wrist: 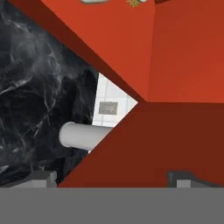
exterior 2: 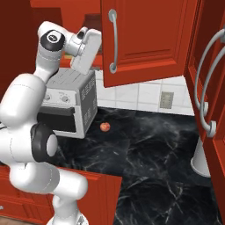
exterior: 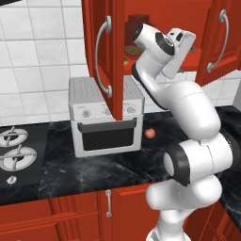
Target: Pick the sponge and dish brush from the cabinet and place them on the counter.
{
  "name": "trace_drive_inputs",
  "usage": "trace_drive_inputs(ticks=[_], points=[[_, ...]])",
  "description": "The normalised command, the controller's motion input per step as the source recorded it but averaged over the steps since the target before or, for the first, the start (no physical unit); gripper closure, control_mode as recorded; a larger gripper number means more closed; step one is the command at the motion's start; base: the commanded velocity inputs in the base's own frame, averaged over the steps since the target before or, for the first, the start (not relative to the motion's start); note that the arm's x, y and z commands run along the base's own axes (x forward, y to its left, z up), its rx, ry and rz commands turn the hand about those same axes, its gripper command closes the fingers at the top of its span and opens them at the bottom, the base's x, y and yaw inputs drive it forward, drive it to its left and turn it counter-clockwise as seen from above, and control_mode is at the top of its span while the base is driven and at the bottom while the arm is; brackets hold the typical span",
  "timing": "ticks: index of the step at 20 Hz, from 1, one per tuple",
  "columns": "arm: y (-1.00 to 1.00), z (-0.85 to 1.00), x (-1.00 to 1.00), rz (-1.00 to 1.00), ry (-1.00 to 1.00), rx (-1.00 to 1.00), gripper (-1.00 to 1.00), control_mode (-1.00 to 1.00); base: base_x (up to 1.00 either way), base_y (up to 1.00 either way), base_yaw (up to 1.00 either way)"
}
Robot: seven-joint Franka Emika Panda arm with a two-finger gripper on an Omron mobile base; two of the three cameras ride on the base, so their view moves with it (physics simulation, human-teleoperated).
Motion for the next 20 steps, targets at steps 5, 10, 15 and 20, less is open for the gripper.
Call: trace_drive_inputs(ticks=[5, 10, 15, 20], points=[[-0.18, 0.0, 0.02, -0.13, 0.08, -0.15, -1.0, -1.0, 0.0, 0.0, 0.0], [-0.19, 0.02, 0.1, -0.14, 0.11, -0.14, -1.0, -1.0, 0.0, 0.0, 0.0], [-0.27, 0.0, -0.01, -0.12, 0.02, -0.11, -1.0, -1.0, 0.0, 0.0, 0.0], [-0.3, -0.1, -0.13, -0.1, -0.05, -0.08, -1.0, -1.0, 0.0, 0.0, 0.0]])
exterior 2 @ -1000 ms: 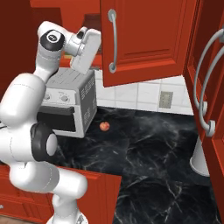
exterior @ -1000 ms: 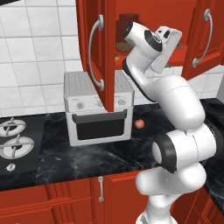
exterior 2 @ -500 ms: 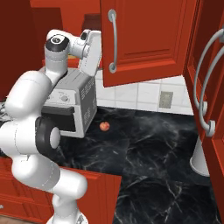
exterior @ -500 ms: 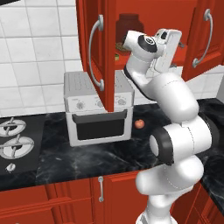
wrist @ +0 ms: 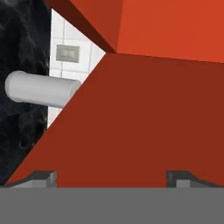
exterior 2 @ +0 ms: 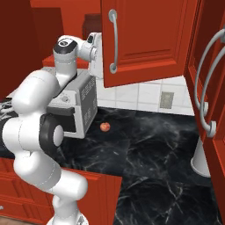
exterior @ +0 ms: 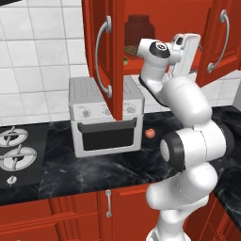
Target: Pick the sponge and dish brush from the cabinet and place them on the counter.
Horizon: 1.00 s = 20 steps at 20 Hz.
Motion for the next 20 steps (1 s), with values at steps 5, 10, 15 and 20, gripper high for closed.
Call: trace_drive_inputs(ticks=[5, 10, 15, 20], points=[[-0.28, -0.1, -0.15, -0.1, -0.05, -0.09, -1.0, -1.0, 0.0, 0.0, 0.0], [-0.29, -0.08, -0.2, -0.09, -0.07, -0.08, -1.0, -1.0, 0.0, 0.0, 0.0], [-0.26, -0.01, -0.31, -0.03, -0.13, -0.05, -1.0, -1.0, 0.0, 0.0, 0.0], [-0.29, 0.0, -0.27, -0.06, -0.07, -0.02, -1.0, -1.0, 0.0, 0.0, 0.0]])
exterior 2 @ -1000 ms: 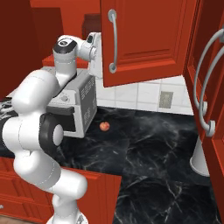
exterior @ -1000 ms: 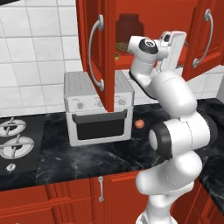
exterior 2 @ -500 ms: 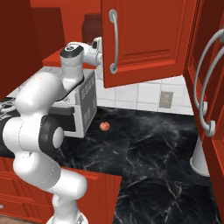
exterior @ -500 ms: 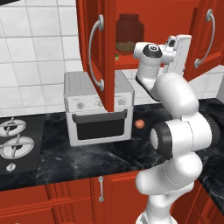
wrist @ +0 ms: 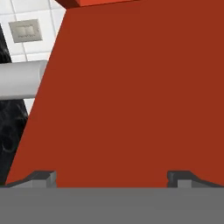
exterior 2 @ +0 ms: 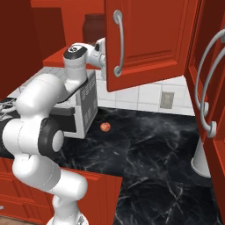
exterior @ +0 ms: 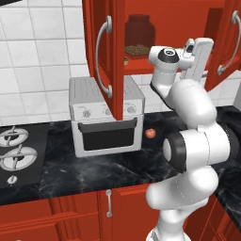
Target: Pick the sponge and dish brush from the cabinet and place them on the counter.
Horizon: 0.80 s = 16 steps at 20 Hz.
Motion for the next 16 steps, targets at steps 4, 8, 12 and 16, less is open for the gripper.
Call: trace_drive_inputs(ticks=[4, 8, 12, 16], points=[[-0.32, 0.0, -0.25, -0.05, -0.07, 0.0, -1.0, -1.0, 0.0, 0.0, 0.0], [-0.43, 0.02, -0.16, -0.02, -0.04, 0.02, -1.0, -1.0, 0.0, 0.0, 0.0], [-0.49, 0.03, -0.03, 0.0, -0.01, 0.04, -1.0, -1.0, 0.0, 0.0, 0.0], [-0.48, 0.02, -0.01, 0.0, -0.02, 0.03, -1.0, -1.0, 0.0, 0.0, 0.0]])
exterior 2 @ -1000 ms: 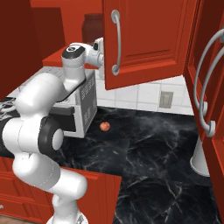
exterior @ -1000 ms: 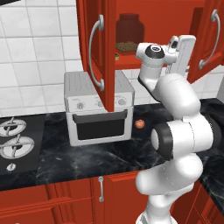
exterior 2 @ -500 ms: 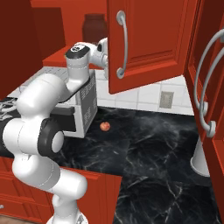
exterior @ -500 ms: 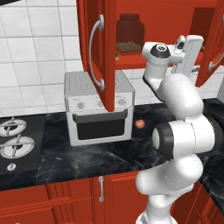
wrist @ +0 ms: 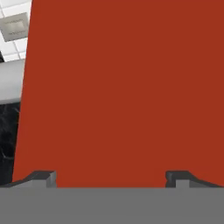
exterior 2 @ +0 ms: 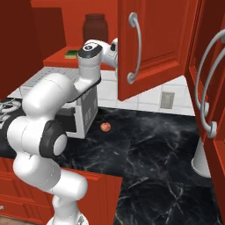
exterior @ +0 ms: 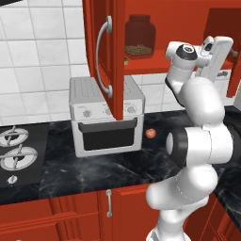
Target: Pick the sponge and dish brush from the cabinet and place them on the counter.
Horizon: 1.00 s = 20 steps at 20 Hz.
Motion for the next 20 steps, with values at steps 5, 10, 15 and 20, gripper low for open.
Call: trace_drive_inputs(ticks=[5, 10, 15, 20], points=[[-0.47, 0.0, -0.02, 0.0, -0.03, 0.03, -1.0, -1.0, 0.0, 0.0, 0.0], [-0.49, 0.0, -0.01, 0.0, -0.03, 0.03, -1.0, -1.0, 0.0, 0.0, 0.0], [-0.49, 0.0, -0.02, -0.01, -0.04, 0.03, -1.0, -1.0, 0.0, 0.0, 0.0], [-0.44, 0.0, -0.04, -0.02, -0.03, 0.02, -1.0, -1.0, 0.0, 0.0, 0.0]])
